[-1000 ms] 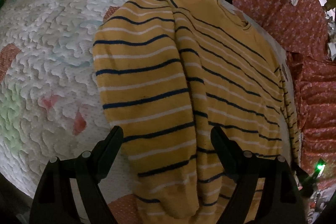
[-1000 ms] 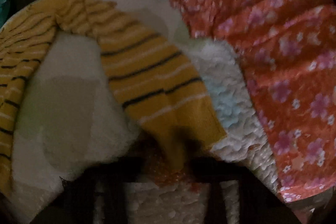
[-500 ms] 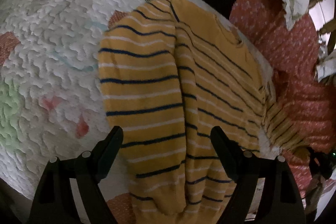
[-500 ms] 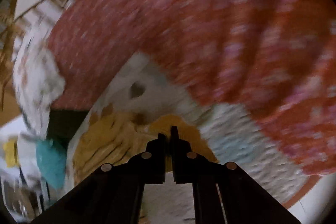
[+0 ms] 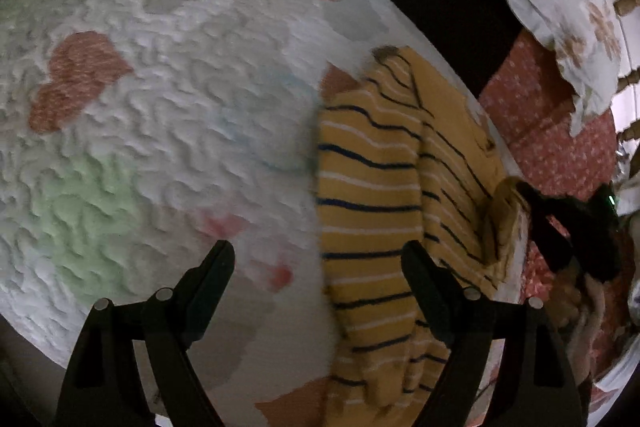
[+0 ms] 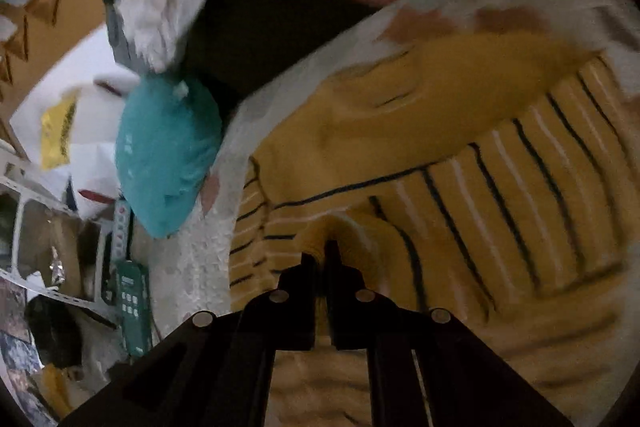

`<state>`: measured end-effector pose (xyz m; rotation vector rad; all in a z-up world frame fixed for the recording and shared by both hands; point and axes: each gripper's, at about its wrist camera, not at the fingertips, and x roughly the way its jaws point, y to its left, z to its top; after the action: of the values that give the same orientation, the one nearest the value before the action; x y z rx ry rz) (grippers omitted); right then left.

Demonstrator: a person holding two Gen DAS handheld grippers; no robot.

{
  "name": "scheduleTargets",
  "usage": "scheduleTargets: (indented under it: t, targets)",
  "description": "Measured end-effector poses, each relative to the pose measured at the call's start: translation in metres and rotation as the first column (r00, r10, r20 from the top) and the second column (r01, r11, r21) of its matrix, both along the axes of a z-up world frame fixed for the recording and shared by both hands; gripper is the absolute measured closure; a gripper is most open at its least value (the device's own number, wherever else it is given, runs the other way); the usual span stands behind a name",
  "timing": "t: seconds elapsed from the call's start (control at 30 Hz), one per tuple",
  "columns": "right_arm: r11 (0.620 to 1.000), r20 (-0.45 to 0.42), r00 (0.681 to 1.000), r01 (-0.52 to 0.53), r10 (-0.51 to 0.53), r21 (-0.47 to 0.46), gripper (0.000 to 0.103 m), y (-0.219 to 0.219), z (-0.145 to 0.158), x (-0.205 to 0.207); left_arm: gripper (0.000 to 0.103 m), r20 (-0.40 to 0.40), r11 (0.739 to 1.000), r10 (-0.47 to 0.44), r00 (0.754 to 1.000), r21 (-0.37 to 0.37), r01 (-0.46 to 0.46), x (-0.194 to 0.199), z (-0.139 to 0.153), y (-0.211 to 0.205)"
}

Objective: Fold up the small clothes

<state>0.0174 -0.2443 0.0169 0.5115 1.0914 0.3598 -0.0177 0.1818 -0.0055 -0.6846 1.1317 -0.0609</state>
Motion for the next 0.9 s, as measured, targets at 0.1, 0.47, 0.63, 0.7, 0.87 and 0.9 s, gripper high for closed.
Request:
scheduleTargets:
  t: [0.1, 0.47, 0.63, 0.7, 0.87, 0.9]
  targets:
    - [1.000, -0.031, 1.000, 0.002, -0.002, 0.008, 0.098, 0.039, -0.027, 0.021, 0.018, -0.006, 0.999, 0.037, 0.999, -0.004, -0.037, -0.005, -0.003, 0.019]
    - [0.986, 0.105, 0.991, -0.070, 0.086, -0.152, 0.049, 0.101, -0.010, 0.023, 0.018, 0.003, 0.995, 0.085, 0.996, -0.058, -0.085, -0.015, -0.005, 0.045]
    - [0.937, 0.060, 0.961, -0.249, 0.271, -0.244, 0.041, 0.115, 0.003, -0.040, 0.018, 0.003, 0.989, 0.119, 0.993, -0.088, -0.119, -0.020, -0.005, 0.055]
    - [0.901, 0.011, 0.941, -0.320, 0.338, -0.292, 0.041, 0.113, -0.010, -0.077, 0.018, 0.005, 0.987, 0.131, 0.991, -0.097, -0.130, -0.023, -0.005, 0.059]
    - [0.855, -0.071, 0.921, -0.383, 0.383, -0.350, 0.054, 0.099, -0.051, -0.143, 0.018, 0.009, 0.985, 0.127, 0.992, -0.117, -0.125, -0.028, -0.002, 0.059]
    - [0.855, -0.086, 0.918, -0.392, 0.387, -0.341, 0.061, 0.098, -0.058, -0.151, 0.018, 0.011, 0.985, 0.124, 0.992, -0.119, -0.122, -0.028, -0.002, 0.059]
